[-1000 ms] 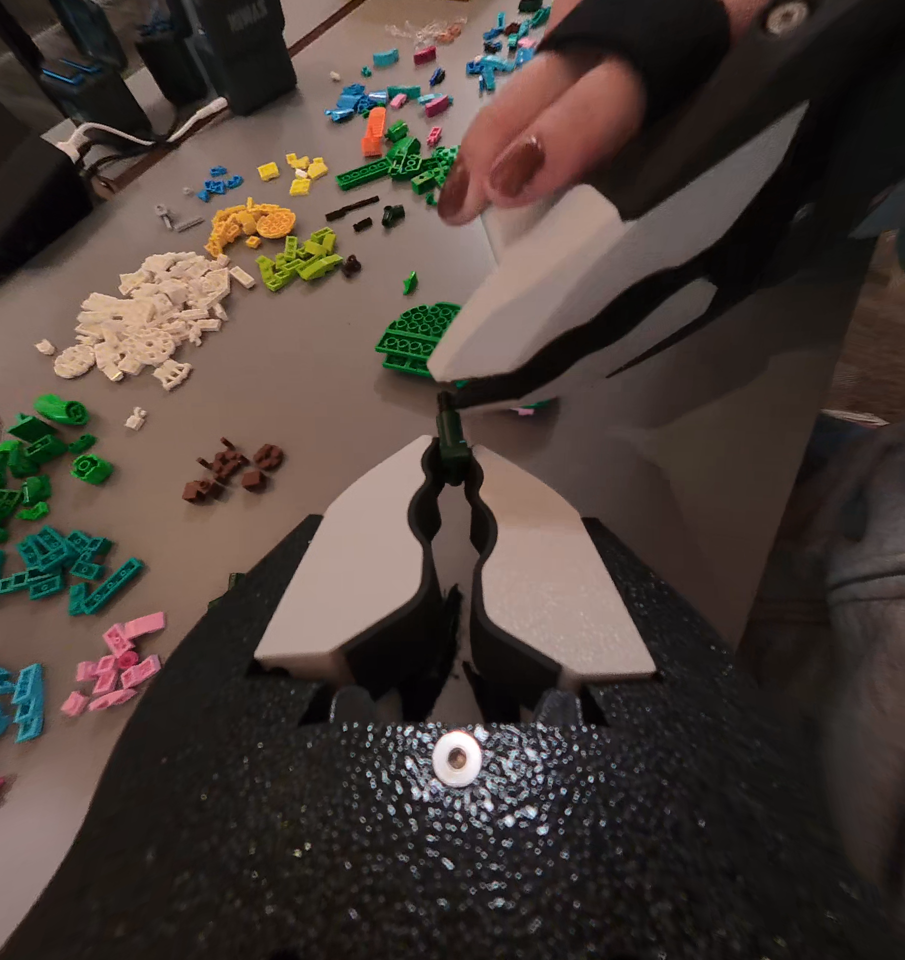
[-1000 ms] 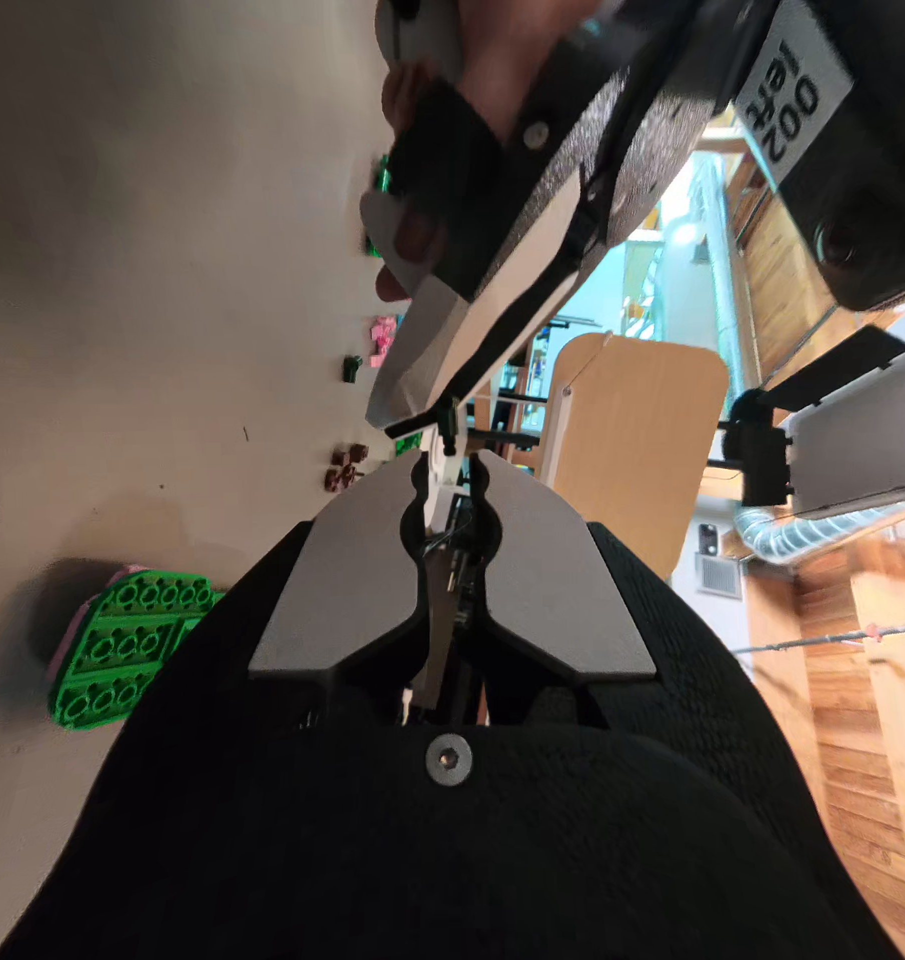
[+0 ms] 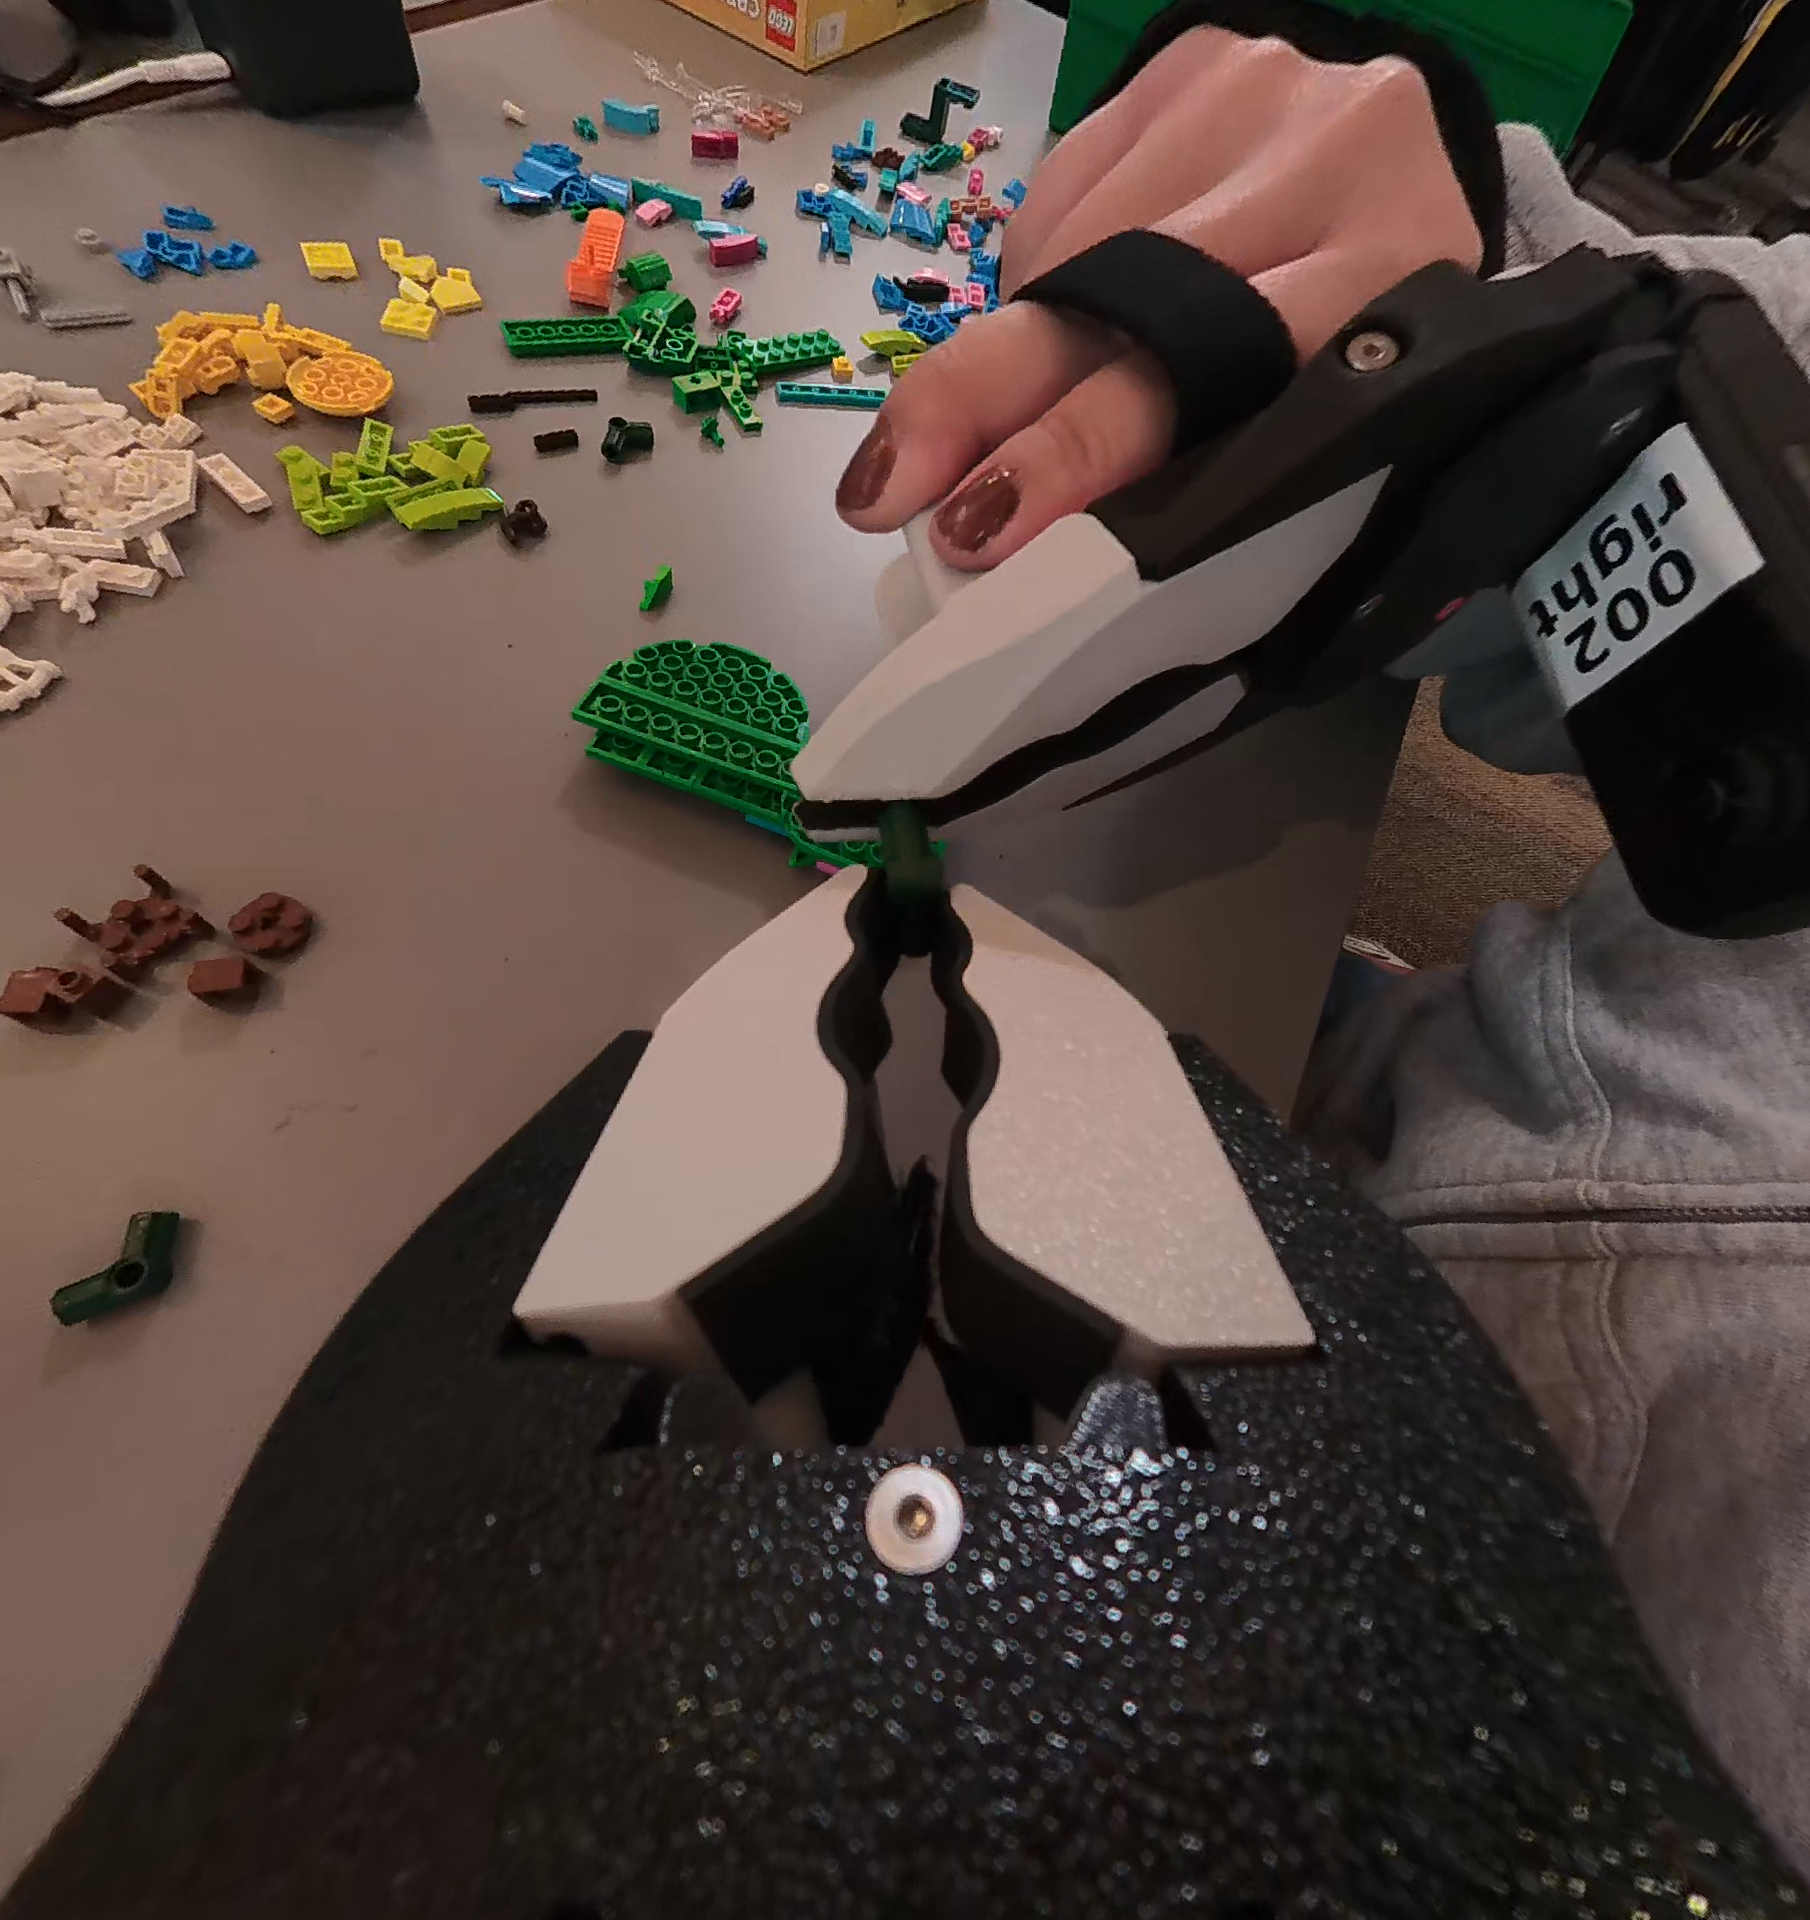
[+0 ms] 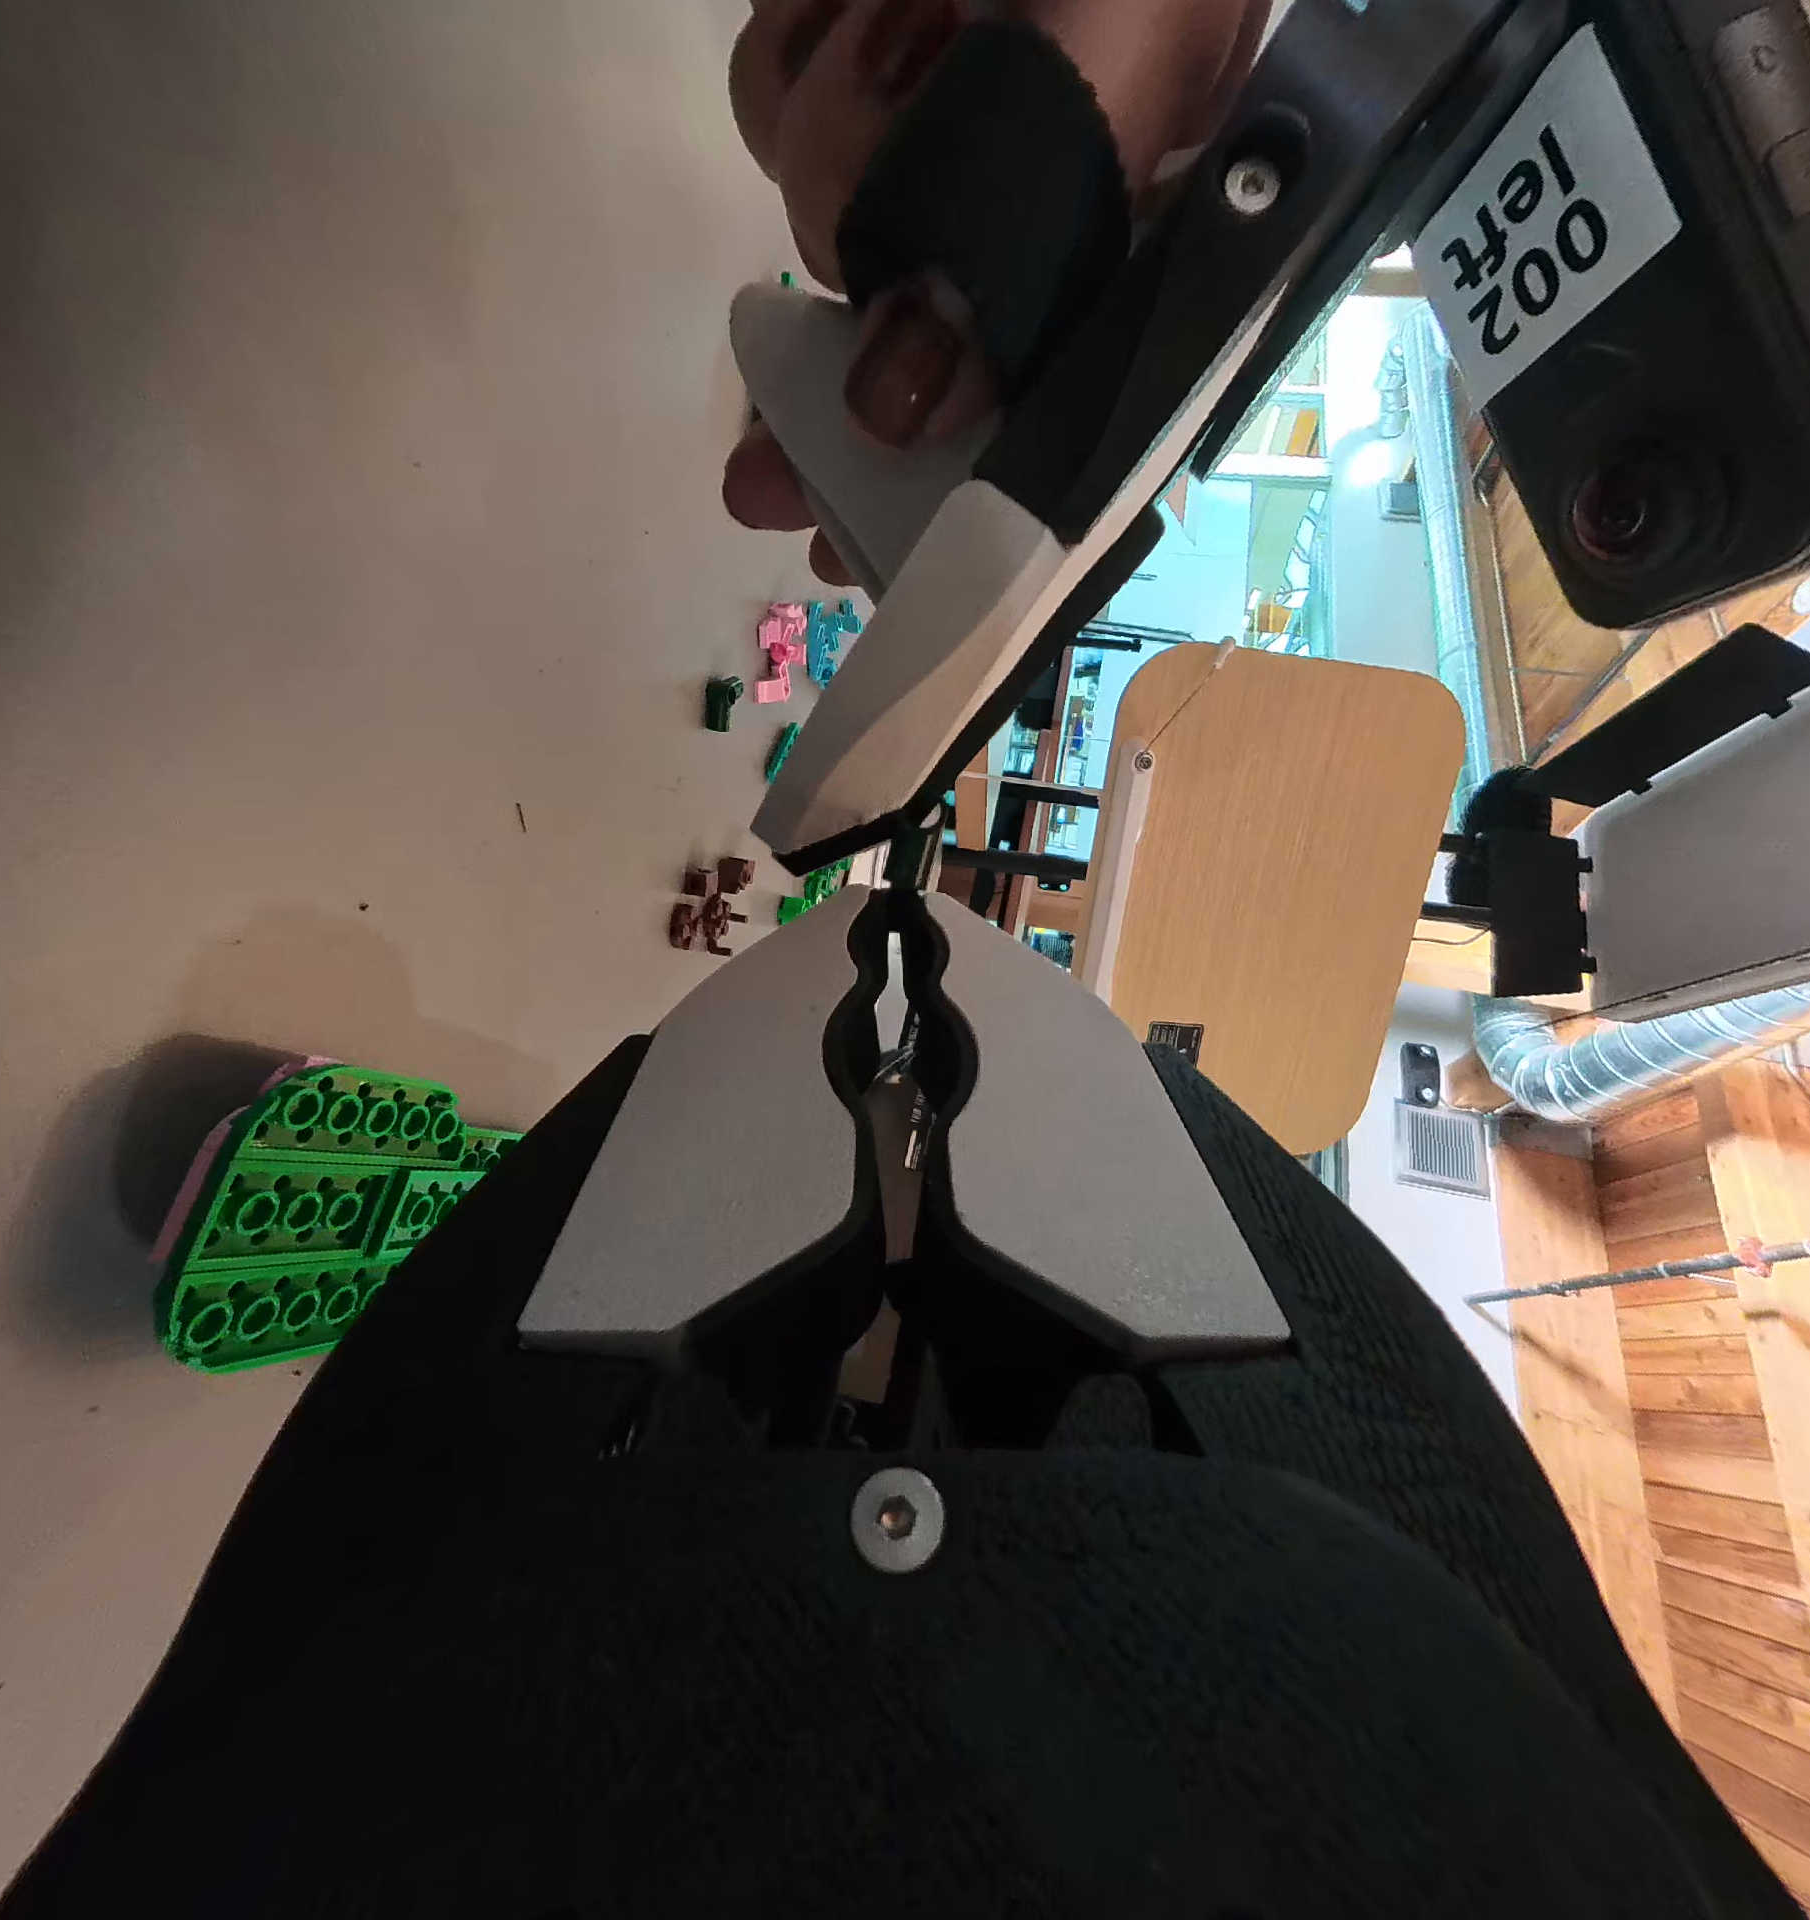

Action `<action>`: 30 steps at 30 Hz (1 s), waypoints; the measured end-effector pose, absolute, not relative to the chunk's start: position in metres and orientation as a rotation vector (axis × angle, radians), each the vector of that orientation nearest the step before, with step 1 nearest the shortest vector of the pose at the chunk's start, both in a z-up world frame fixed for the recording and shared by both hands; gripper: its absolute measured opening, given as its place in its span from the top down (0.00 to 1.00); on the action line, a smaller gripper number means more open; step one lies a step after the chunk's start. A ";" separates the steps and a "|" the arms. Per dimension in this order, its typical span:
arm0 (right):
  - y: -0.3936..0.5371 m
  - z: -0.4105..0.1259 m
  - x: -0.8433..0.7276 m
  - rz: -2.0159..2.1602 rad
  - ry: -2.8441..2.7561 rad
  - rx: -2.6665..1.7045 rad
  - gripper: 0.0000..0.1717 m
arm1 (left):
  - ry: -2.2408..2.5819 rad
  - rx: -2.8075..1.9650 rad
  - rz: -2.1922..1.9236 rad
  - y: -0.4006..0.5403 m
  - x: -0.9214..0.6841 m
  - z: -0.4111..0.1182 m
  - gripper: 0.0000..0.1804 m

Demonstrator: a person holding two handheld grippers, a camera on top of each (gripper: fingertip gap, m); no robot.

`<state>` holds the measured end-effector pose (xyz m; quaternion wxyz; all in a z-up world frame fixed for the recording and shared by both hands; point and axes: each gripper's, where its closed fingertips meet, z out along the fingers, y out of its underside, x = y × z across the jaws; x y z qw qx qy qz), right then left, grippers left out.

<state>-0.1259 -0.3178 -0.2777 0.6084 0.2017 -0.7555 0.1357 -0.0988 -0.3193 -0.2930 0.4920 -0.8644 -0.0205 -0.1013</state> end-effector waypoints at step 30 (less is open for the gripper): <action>-0.307 -0.278 -0.118 0.458 -1.854 0.298 0.99 | -0.060 -2.021 -0.394 -0.315 -0.093 -0.290 0.96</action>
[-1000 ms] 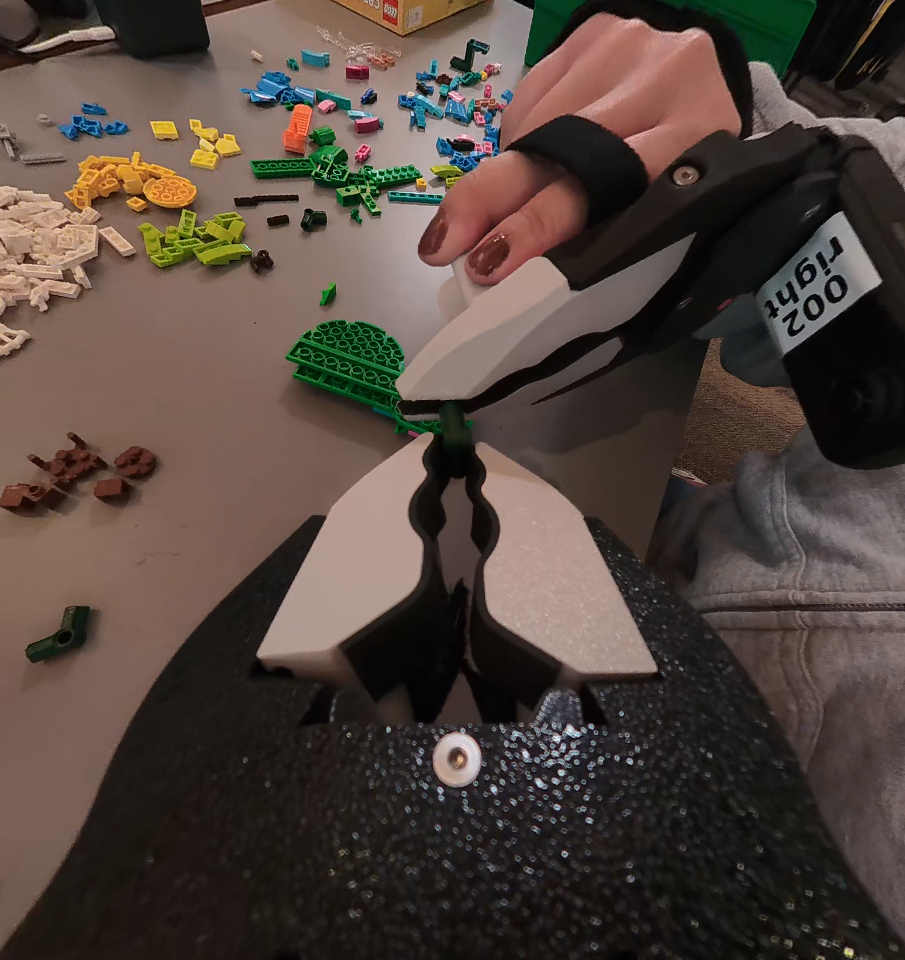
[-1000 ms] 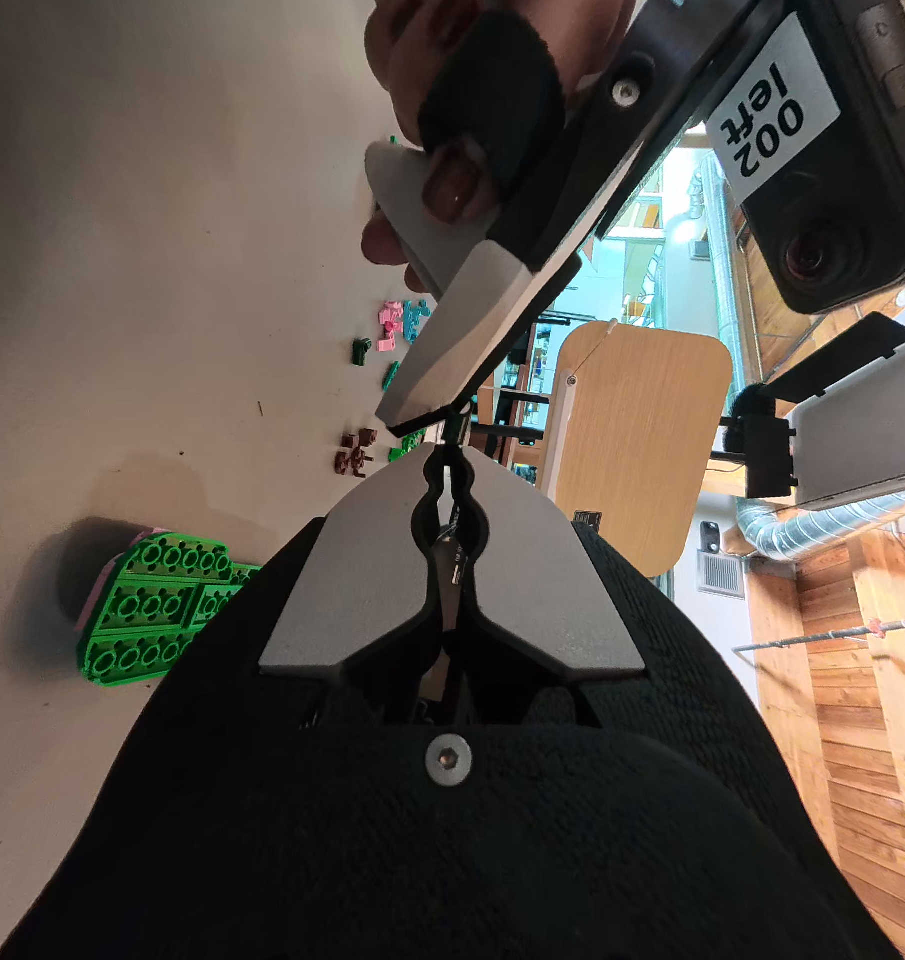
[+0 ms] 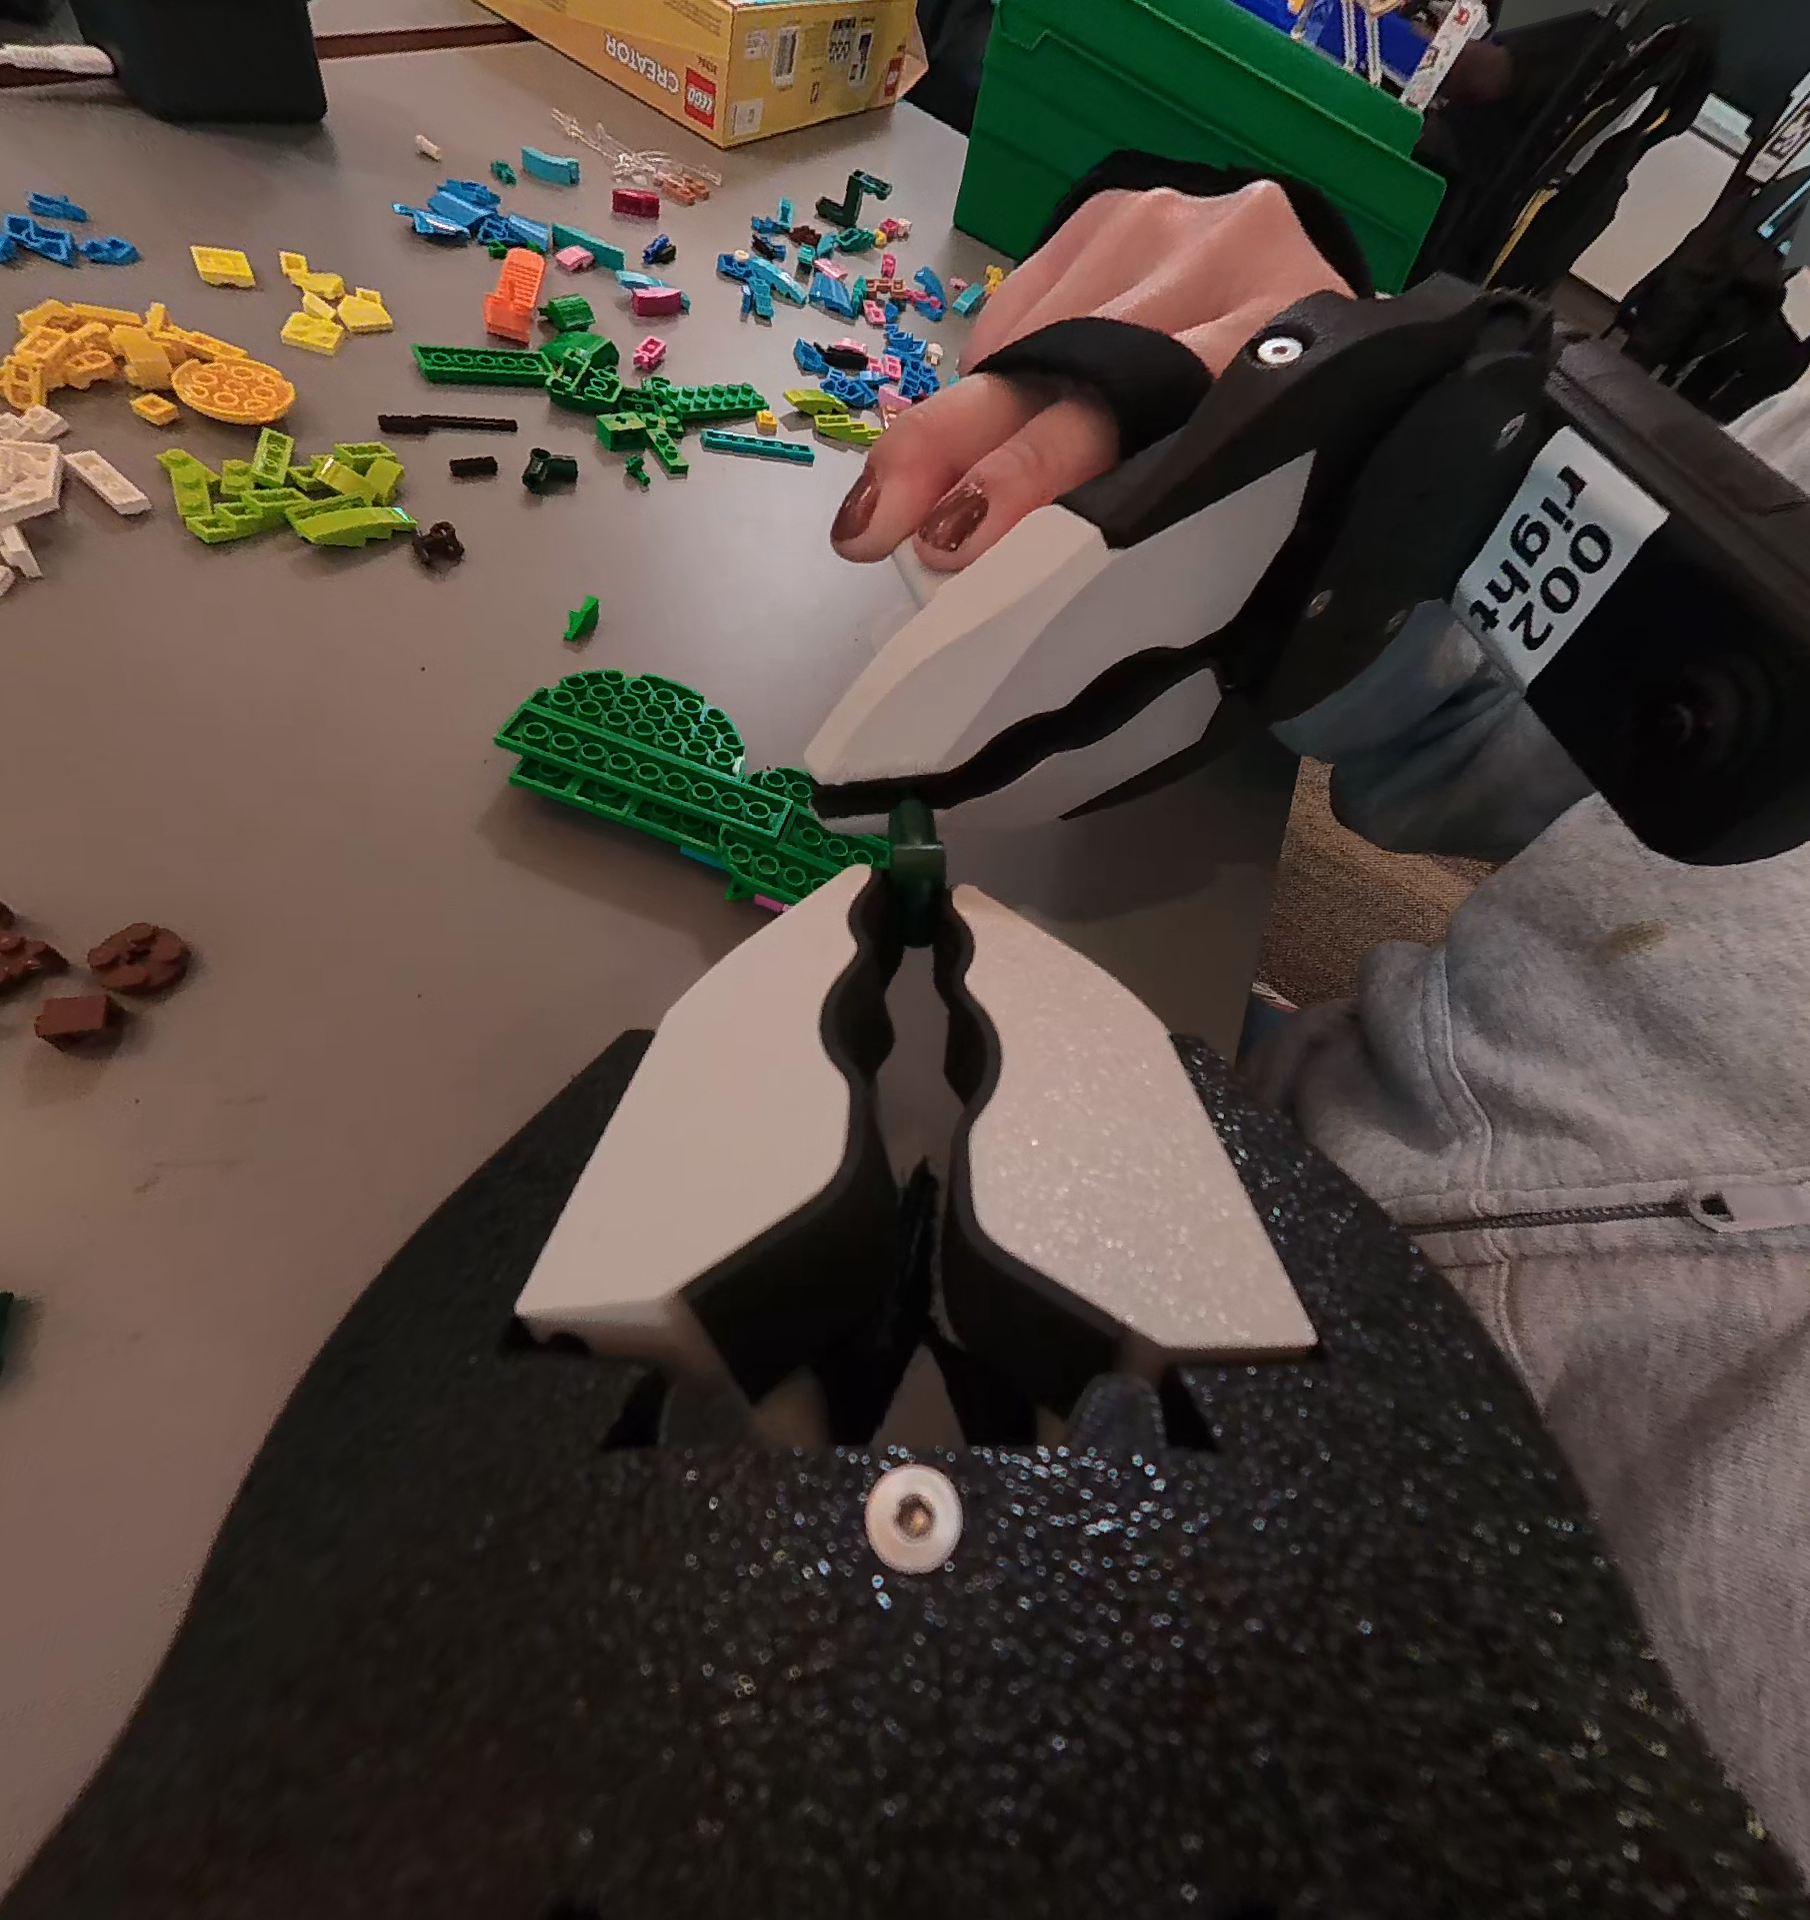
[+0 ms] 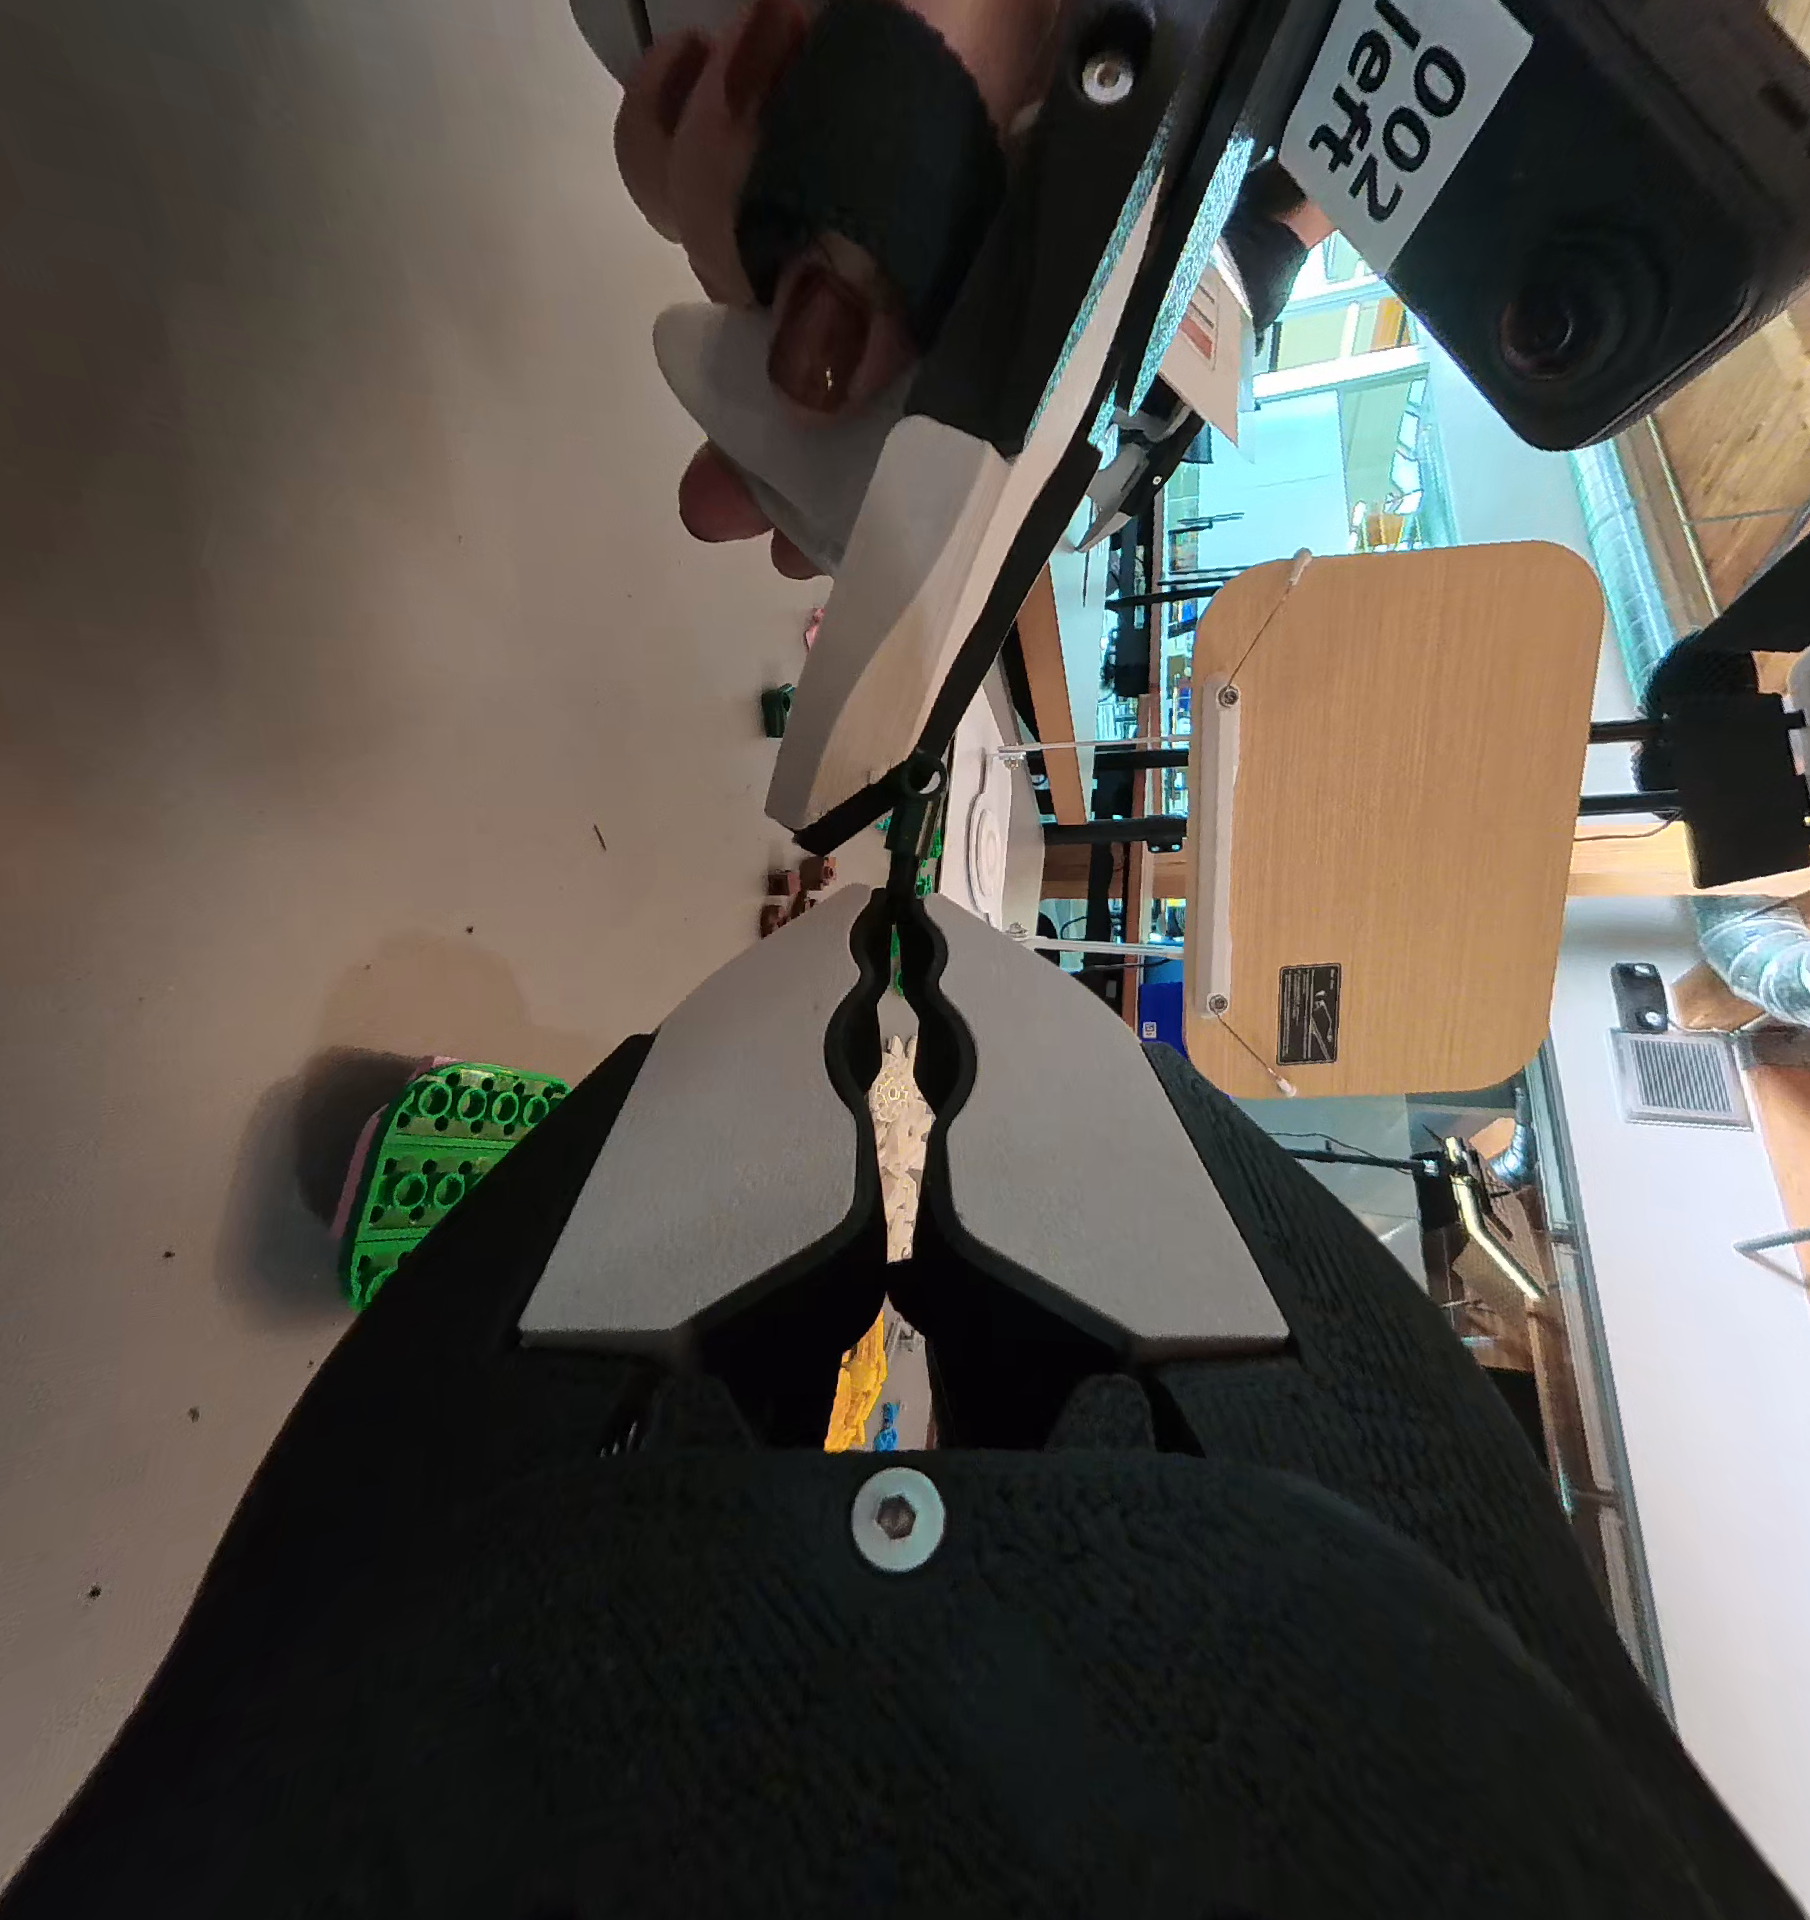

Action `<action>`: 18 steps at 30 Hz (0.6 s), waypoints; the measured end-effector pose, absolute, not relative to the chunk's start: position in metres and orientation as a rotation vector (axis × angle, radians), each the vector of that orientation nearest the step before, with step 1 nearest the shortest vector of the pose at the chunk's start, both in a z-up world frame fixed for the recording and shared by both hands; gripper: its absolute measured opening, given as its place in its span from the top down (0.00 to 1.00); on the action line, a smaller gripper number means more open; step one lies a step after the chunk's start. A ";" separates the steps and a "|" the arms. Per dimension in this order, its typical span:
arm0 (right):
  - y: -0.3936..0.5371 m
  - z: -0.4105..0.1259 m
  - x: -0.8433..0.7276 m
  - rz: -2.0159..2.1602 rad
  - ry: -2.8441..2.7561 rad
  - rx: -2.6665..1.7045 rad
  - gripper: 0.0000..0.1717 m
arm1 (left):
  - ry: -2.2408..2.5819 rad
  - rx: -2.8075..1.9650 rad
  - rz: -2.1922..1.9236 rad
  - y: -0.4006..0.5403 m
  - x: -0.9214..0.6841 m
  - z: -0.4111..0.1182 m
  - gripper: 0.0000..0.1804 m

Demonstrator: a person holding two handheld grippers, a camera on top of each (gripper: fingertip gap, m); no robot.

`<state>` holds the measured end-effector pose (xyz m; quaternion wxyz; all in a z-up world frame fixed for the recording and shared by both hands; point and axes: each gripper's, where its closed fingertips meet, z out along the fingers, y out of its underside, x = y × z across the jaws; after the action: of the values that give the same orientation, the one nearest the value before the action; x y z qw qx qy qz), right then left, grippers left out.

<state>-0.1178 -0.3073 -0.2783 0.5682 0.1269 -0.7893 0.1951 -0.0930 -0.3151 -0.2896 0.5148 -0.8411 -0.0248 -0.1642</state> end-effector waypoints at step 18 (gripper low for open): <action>-0.300 -0.279 -0.111 0.426 -1.834 0.305 0.99 | -0.060 -2.021 -0.486 -0.310 -0.087 -0.292 0.96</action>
<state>-0.1110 -0.3004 -0.2786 0.5786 0.1302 -0.7842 0.1823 -0.0869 -0.3104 -0.2919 0.5066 -0.8380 -0.0250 -0.2015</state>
